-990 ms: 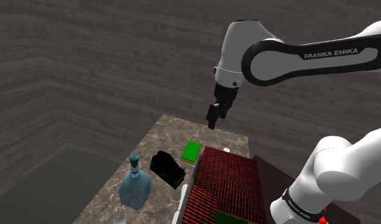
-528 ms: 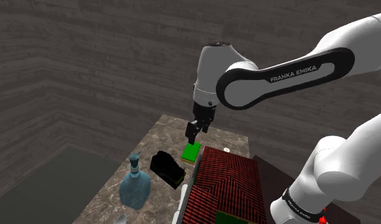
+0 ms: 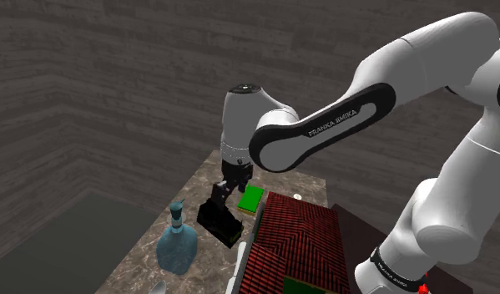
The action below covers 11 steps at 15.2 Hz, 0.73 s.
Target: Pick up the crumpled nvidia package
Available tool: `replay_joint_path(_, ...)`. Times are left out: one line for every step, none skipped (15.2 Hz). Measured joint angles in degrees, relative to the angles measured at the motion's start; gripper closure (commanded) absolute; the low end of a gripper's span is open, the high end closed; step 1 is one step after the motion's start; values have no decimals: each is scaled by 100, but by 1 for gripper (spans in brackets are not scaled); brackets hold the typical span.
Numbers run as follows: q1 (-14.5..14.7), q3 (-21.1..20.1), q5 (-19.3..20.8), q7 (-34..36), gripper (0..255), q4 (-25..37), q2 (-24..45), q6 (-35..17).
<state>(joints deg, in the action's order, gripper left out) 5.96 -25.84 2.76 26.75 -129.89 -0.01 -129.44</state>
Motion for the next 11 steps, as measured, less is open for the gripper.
replay_joint_path(35, -34, 108, 143, 0, 19, 170, -124)
replay_joint_path(85, -66, 260, 322, 0, 139, 419, -221)
replay_joint_path(131, -68, 436, 487, 0, 295, 698, -308)
replay_joint_path(187, -74, 548, 619, 0, 427, 876, -322)
replay_joint_path(225, -60, 654, 713, 0, 508, 1038, -381)
replay_joint_path(243, -47, 713, 761, 0, 515, 1121, -445)
replay_joint_path(263, -29, 780, 813, 0, 528, 1218, -515)
replay_joint_path(274, -8, 836, 845, 0, 533, 1298, -579)
replay_joint_path(289, 1, 872, 883, 0, 508, 1341, -641)
replay_joint_path(308, 19, 927, 928, 0, 501, 1413, -710)
replay_joint_path(318, 37, 970, 955, 0, 493, 1472, -770)
